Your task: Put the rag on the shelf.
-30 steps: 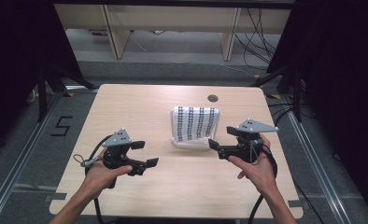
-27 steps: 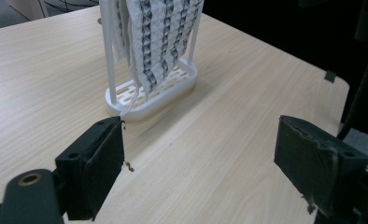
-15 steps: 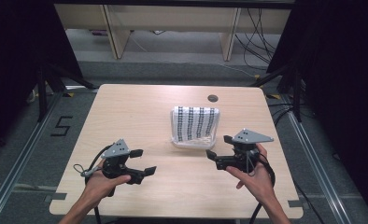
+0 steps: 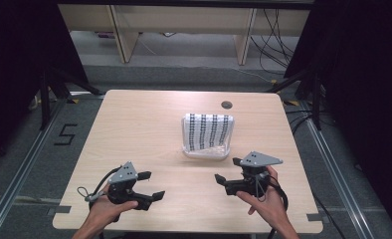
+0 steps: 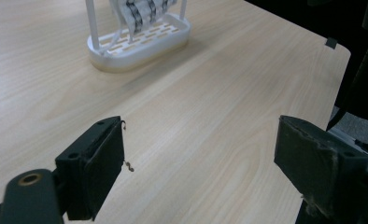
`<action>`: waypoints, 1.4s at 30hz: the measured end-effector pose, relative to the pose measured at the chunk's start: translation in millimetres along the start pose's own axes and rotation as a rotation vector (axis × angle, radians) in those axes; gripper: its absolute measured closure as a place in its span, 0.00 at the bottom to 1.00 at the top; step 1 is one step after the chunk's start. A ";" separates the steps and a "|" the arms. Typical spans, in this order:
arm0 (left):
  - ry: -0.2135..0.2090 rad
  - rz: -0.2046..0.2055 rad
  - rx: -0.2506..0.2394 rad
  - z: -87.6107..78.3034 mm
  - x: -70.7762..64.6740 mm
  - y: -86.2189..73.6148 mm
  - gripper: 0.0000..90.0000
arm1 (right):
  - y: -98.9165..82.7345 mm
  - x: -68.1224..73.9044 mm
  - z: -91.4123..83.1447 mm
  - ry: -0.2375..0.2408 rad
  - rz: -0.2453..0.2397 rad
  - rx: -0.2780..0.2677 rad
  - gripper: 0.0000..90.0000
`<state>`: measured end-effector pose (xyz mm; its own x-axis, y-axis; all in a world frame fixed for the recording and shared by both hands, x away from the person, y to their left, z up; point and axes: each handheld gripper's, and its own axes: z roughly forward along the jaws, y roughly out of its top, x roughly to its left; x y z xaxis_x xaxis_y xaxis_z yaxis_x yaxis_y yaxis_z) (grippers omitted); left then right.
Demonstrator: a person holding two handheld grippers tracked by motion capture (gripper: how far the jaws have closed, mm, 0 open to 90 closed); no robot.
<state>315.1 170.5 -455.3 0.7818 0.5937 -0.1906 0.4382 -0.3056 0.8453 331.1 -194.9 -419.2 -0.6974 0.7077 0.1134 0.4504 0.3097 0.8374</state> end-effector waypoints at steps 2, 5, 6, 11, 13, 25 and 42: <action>-0.011 -0.010 -0.003 2.9 0.3 -4.5 0.17 | -3.3 0.8 2.2 -0.004 -0.002 0.008 0.19; 0.000 -0.024 0.008 6.7 -1.0 -11.9 0.17 | -9.8 3.5 5.6 0.008 0.004 0.012 0.19; 0.000 -0.024 0.008 6.7 -1.0 -11.9 0.17 | -9.8 3.5 5.6 0.008 0.004 0.012 0.19; -0.004 -0.002 0.034 9.0 -5.5 -18.3 0.17 | -25.0 6.3 10.1 0.024 -0.009 0.014 0.19; -0.010 0.004 0.033 10.7 -7.9 -21.9 0.17 | -28.2 8.4 9.4 0.029 0.006 0.022 0.19; -0.001 0.026 0.054 12.1 -17.9 -33.3 0.17 | -48.6 18.7 5.3 0.069 0.041 0.046 0.19; 0.005 0.048 0.097 11.1 -31.7 -51.2 0.17 | -76.5 17.1 -6.5 0.040 0.005 0.075 0.18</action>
<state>272.8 159.1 -498.0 0.8011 0.5799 -0.1482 0.4412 -0.4048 0.8009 281.1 -210.7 -477.9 -0.7163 0.6836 0.1399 0.4931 0.3541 0.7947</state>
